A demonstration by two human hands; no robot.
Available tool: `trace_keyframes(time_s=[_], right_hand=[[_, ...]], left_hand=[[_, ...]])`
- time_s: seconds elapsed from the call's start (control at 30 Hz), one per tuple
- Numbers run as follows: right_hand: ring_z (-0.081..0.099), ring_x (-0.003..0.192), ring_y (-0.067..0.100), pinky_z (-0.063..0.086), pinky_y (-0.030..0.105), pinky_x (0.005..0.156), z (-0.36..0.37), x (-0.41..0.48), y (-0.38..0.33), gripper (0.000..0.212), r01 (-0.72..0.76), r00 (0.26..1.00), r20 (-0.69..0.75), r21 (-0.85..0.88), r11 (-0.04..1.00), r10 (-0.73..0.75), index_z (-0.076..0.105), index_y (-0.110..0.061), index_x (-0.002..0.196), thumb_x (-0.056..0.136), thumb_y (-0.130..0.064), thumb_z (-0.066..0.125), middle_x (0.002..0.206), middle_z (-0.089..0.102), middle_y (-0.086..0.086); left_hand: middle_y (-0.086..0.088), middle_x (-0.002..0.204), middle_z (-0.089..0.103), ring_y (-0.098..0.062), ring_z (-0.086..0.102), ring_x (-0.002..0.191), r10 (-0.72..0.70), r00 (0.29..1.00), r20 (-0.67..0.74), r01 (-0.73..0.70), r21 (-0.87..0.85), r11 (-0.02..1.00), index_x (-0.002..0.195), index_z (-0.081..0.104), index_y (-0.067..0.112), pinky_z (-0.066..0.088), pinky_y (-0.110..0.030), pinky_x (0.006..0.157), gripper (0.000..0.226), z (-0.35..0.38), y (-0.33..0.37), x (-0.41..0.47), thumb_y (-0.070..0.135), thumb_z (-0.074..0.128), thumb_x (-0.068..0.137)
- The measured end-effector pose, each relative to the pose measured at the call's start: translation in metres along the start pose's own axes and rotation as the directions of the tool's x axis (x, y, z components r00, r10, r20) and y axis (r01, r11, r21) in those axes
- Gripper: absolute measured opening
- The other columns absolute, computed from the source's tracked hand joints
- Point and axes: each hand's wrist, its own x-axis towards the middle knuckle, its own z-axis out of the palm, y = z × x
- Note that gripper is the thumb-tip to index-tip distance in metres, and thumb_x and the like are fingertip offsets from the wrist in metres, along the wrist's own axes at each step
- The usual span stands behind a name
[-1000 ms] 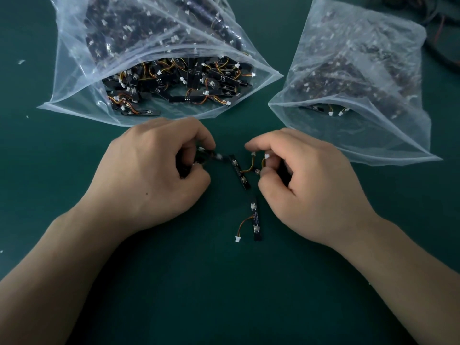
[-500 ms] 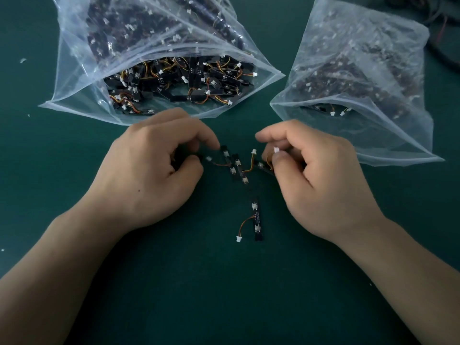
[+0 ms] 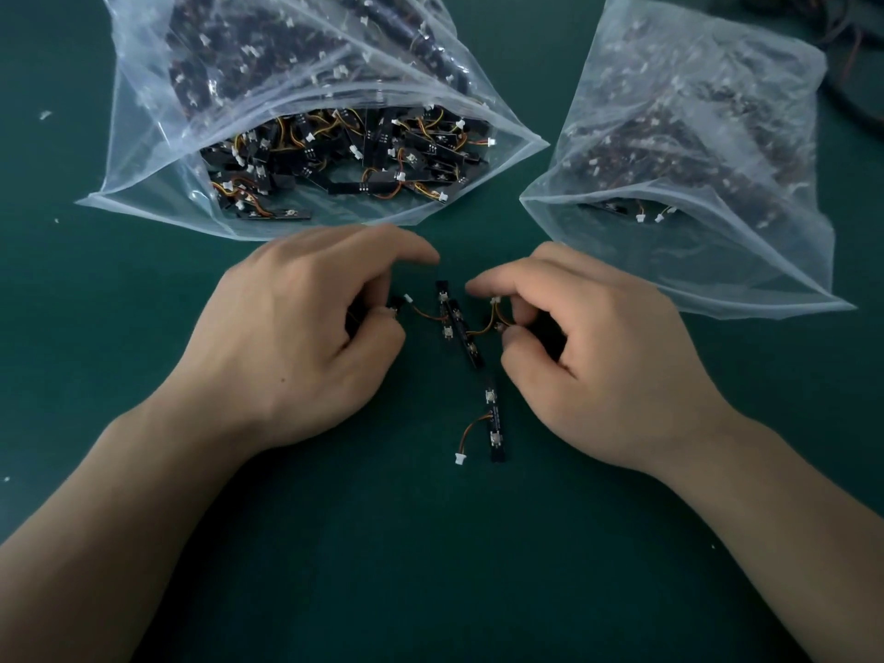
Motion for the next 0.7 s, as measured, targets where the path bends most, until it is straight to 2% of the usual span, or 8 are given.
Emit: trace_keyframes(time_s=[0.07, 0.17, 0.3, 0.47, 0.6, 0.7], right_hand=[[0.053, 0.069, 0.011, 0.048, 0.036, 0.06, -0.0003, -0.0002, 0.0003, 0.034, 0.017, 1.0, 0.006, 0.004, 1.0, -0.017, 0.073, -0.031, 0.118, 0.087, -0.02, 0.062, 0.087, 0.056, -0.012], [0.058, 0.076, 0.011, 0.049, 0.037, 0.064, -0.0004, 0.0, -0.0003, 0.025, 0.023, 1.0, 0.004, 0.024, 0.999, -0.023, 0.074, -0.033, 0.116, 0.094, -0.029, 0.061, 0.087, 0.057, -0.013], [0.062, 0.078, 0.012, 0.051, 0.039, 0.065, 0.0004, 0.0008, -0.0014, 0.019, 0.028, 0.999, 0.04, 0.033, 0.999, -0.029, 0.078, -0.035, 0.109, 0.097, -0.038, 0.064, 0.088, 0.061, -0.011], [0.061, 0.075, 0.013, 0.049, 0.039, 0.062, 0.0002, 0.0002, -0.0017, 0.017, 0.05, 0.996, 0.064, 0.081, 0.995, -0.055, 0.079, -0.032, 0.104, 0.099, -0.034, 0.063, 0.086, 0.063, -0.012], [0.063, 0.08, 0.01, 0.049, 0.036, 0.067, -0.002, 0.0001, 0.0001, 0.022, 0.032, 0.998, 0.039, 0.166, 0.986, -0.039, 0.075, -0.026, 0.112, 0.103, -0.025, 0.055, 0.084, 0.064, -0.016], [0.06, 0.074, 0.013, 0.048, 0.035, 0.064, -0.0015, 0.0, 0.0016, 0.027, 0.021, 0.999, 0.024, 0.192, 0.981, -0.026, 0.073, -0.026, 0.114, 0.094, -0.015, 0.058, 0.082, 0.061, -0.017]], left_hand=[[0.012, 0.087, 0.057, -0.018, 0.057, 0.087, 0.048, 0.999, 0.014, -0.049, 0.039, 0.998, 0.128, 0.068, 0.034, 0.049, -0.038, 0.075, 0.039, 0.0023, 0.0019, -0.0004, 0.035, 0.054, 0.092], [0.013, 0.089, 0.057, -0.019, 0.058, 0.09, 0.059, 0.998, -0.017, -0.057, 0.097, 0.994, 0.123, 0.072, 0.036, 0.04, -0.033, 0.074, 0.037, 0.0075, 0.0024, 0.0005, 0.056, 0.053, 0.098], [0.012, 0.086, 0.056, -0.018, 0.057, 0.086, 0.078, 0.997, -0.026, -0.076, 0.091, 0.993, 0.117, 0.074, 0.036, 0.042, -0.033, 0.074, 0.029, 0.0098, -0.0007, 0.0007, 0.048, 0.063, 0.093], [0.011, 0.087, 0.059, -0.019, 0.057, 0.084, 0.075, 0.997, -0.009, -0.075, 0.008, 0.997, 0.104, 0.075, 0.035, 0.05, -0.04, 0.075, 0.023, 0.0078, -0.0013, 0.0002, 0.031, 0.062, 0.085], [0.01, 0.104, 0.061, -0.021, 0.057, 0.098, 0.112, 0.994, -0.006, -0.112, 0.02, 0.994, 0.114, 0.071, 0.032, 0.049, -0.044, 0.088, 0.03, 0.0082, -0.0016, -0.0006, 0.047, 0.06, 0.09], [0.01, 0.118, 0.06, -0.023, 0.053, 0.108, 0.183, 0.983, 0.029, -0.185, 0.047, 0.982, 0.124, 0.071, 0.032, 0.046, -0.046, 0.099, 0.043, 0.0096, -0.0032, -0.001, 0.058, 0.063, 0.091]])
